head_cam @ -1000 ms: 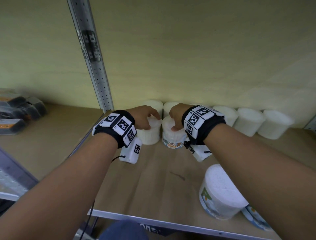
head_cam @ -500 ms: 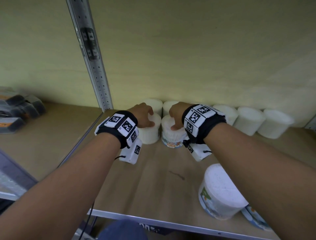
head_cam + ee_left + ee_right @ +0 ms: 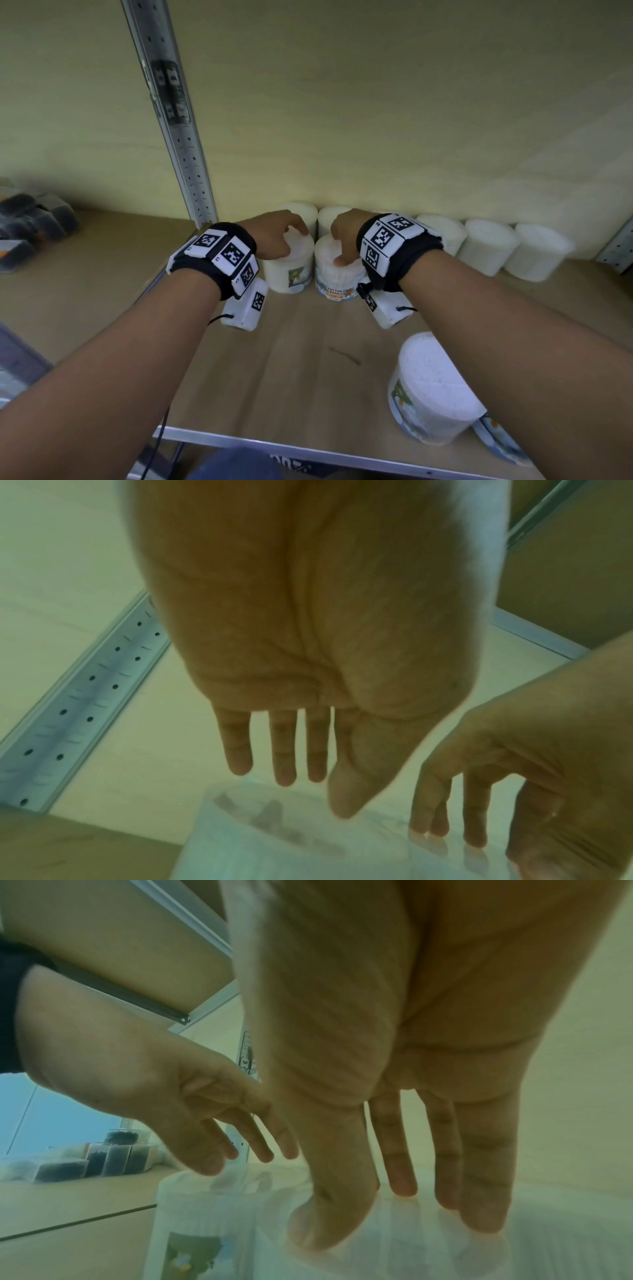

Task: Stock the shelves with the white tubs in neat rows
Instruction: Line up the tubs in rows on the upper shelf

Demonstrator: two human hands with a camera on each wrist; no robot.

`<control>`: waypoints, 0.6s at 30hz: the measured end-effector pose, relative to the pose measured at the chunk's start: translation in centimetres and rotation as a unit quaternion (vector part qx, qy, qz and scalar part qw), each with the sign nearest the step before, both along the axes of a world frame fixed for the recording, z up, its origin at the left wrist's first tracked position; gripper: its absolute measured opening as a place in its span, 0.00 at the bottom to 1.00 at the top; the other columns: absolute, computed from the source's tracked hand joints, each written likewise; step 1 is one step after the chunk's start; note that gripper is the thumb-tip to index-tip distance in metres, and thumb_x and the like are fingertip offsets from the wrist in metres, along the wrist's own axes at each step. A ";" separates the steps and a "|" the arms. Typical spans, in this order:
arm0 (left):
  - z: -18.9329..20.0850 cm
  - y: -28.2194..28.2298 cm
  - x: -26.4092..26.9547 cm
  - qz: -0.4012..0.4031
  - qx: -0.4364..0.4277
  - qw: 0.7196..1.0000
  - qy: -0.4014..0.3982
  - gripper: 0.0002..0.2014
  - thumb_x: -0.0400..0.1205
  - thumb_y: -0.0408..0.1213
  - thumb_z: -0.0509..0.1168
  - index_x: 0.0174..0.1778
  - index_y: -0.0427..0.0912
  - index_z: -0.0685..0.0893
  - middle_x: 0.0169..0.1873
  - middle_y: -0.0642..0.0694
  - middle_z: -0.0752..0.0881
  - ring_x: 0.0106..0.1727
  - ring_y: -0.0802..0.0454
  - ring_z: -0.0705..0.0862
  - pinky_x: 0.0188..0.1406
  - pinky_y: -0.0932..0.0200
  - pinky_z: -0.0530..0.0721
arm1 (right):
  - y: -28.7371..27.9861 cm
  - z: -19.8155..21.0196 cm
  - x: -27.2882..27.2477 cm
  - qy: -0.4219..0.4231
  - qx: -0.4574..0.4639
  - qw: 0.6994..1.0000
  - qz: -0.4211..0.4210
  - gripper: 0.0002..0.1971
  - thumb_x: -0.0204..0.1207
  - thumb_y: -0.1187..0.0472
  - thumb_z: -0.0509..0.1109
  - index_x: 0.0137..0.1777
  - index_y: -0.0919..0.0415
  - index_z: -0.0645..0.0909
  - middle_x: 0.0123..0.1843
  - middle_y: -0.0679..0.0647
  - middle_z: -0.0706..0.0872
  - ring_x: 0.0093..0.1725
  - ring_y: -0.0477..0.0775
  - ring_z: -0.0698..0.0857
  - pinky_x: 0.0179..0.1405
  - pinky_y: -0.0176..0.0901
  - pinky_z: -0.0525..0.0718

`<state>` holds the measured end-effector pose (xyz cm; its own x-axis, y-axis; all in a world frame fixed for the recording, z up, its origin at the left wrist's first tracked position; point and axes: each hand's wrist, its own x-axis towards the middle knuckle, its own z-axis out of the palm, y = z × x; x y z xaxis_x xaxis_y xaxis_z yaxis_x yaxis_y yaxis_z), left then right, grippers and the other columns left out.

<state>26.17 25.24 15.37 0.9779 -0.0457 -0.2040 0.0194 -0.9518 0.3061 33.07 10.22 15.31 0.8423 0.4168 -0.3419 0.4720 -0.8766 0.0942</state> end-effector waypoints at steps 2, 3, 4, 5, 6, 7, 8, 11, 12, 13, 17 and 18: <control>-0.4 0.0 0.1 0.024 0.007 0.999 -0.037 0.23 0.82 0.34 0.63 0.75 0.46 0.71 0.75 0.43 0.69 0.73 0.45 0.71 0.65 0.59 0.71 | 0.2 -0.1 0.1 -0.005 0.013 1.000 -0.010 0.40 0.69 0.46 0.78 0.78 0.61 0.68 0.74 0.55 0.75 0.71 0.58 0.77 0.68 0.48 0.77; -0.7 0.0 0.2 0.035 0.021 0.998 -0.044 0.23 0.83 0.40 0.63 0.75 0.45 0.71 0.74 0.41 0.69 0.73 0.44 0.71 0.67 0.56 0.71 | 0.4 -0.6 0.7 -0.012 0.002 1.000 0.001 0.43 0.65 0.43 0.79 0.77 0.59 0.69 0.74 0.55 0.75 0.69 0.59 0.78 0.68 0.50 0.79; -1.0 -0.1 0.3 0.045 0.038 0.997 -0.042 0.24 0.83 0.45 0.64 0.74 0.45 0.71 0.74 0.41 0.68 0.73 0.43 0.70 0.69 0.54 0.71 | 0.7 -1.6 2.0 -0.013 -0.007 1.000 0.016 0.47 0.60 0.40 0.80 0.77 0.58 0.68 0.73 0.55 0.75 0.68 0.59 0.79 0.67 0.54 0.81; -1.2 -0.1 0.4 0.052 0.053 0.997 -0.035 0.25 0.82 0.49 0.64 0.74 0.44 0.71 0.74 0.40 0.68 0.74 0.41 0.70 0.69 0.52 0.71 | 0.9 -3.6 4.6 -0.002 -0.012 0.999 0.032 0.50 0.57 0.38 0.81 0.78 0.57 0.68 0.73 0.55 0.75 0.67 0.59 0.79 0.66 0.58 0.81; -1.4 -0.1 0.5 0.055 0.063 0.996 -0.029 0.27 0.81 0.52 0.64 0.74 0.44 0.71 0.74 0.40 0.68 0.74 0.41 0.69 0.69 0.50 0.71 | 1.0 -4.1 5.4 0.014 -0.003 0.999 0.038 0.51 0.57 0.37 0.81 0.78 0.56 0.66 0.73 0.55 0.74 0.67 0.59 0.78 0.67 0.60 0.81; -1.5 -0.2 0.5 0.055 0.067 0.996 -0.029 0.28 0.81 0.53 0.64 0.74 0.44 0.71 0.73 0.40 0.69 0.73 0.40 0.69 0.69 0.50 0.71 | 0.7 -3.8 5.1 0.019 -0.001 0.999 0.030 0.50 0.59 0.38 0.80 0.79 0.56 0.66 0.74 0.54 0.74 0.68 0.59 0.77 0.68 0.60 0.80; -1.7 -0.3 0.6 0.054 0.068 0.996 -0.031 0.28 0.80 0.53 0.65 0.73 0.43 0.72 0.72 0.39 0.69 0.73 0.40 0.69 0.68 0.50 0.71 | 0.1 -1.8 2.2 0.010 0.014 0.999 0.032 0.46 0.62 0.41 0.80 0.78 0.57 0.67 0.74 0.55 0.74 0.69 0.58 0.77 0.69 0.57 0.79; -1.7 -0.4 0.5 0.055 0.067 0.996 -0.038 0.28 0.80 0.53 0.65 0.73 0.43 0.72 0.71 0.39 0.70 0.72 0.41 0.71 0.67 0.50 0.72 | -1.0 0.9 -1.3 -0.031 0.051 0.998 0.011 0.29 0.72 0.54 0.77 0.72 0.60 0.76 0.71 0.59 0.79 0.70 0.61 0.79 0.65 0.50 0.79; -1.6 -0.4 0.5 0.056 0.065 0.996 -0.038 0.27 0.80 0.52 0.66 0.72 0.42 0.73 0.71 0.39 0.70 0.72 0.41 0.71 0.67 0.50 0.72 | -1.3 0.9 -1.5 -0.034 0.071 0.997 -0.001 0.27 0.73 0.56 0.77 0.71 0.61 0.77 0.70 0.60 0.80 0.70 0.62 0.80 0.64 0.49 0.79; -1.5 -0.5 0.4 0.054 0.061 0.996 -0.038 0.27 0.80 0.51 0.66 0.72 0.42 0.73 0.71 0.39 0.70 0.72 0.41 0.71 0.67 0.50 0.72 | -1.5 1.1 -1.6 -0.033 0.080 0.996 -0.002 0.26 0.73 0.57 0.76 0.71 0.61 0.78 0.70 0.60 0.80 0.70 0.62 0.80 0.63 0.48 0.79; -1.1 -0.5 0.0 0.041 0.040 0.998 -0.035 0.25 0.81 0.44 0.66 0.74 0.44 0.72 0.75 0.42 0.69 0.74 0.43 0.71 0.70 0.53 0.70 | -1.4 0.7 -1.4 -0.017 0.112 0.993 0.004 0.26 0.74 0.57 0.76 0.71 0.61 0.77 0.71 0.61 0.80 0.70 0.62 0.80 0.63 0.48 0.79; -0.9 -0.5 -0.1 0.036 0.036 0.998 -0.032 0.25 0.82 0.42 0.66 0.75 0.45 0.71 0.75 0.43 0.69 0.74 0.44 0.71 0.70 0.54 0.70 | -1.4 0.7 -1.4 -0.018 0.110 0.994 0.007 0.26 0.74 0.57 0.76 0.71 0.61 0.77 0.71 0.61 0.80 0.70 0.62 0.80 0.63 0.48 0.79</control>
<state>26.03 24.70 14.44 0.9892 0.0386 -0.1416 0.0721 -0.9681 0.2400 31.69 8.78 16.05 0.8455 0.4908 -0.2102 0.4849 -0.8707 -0.0825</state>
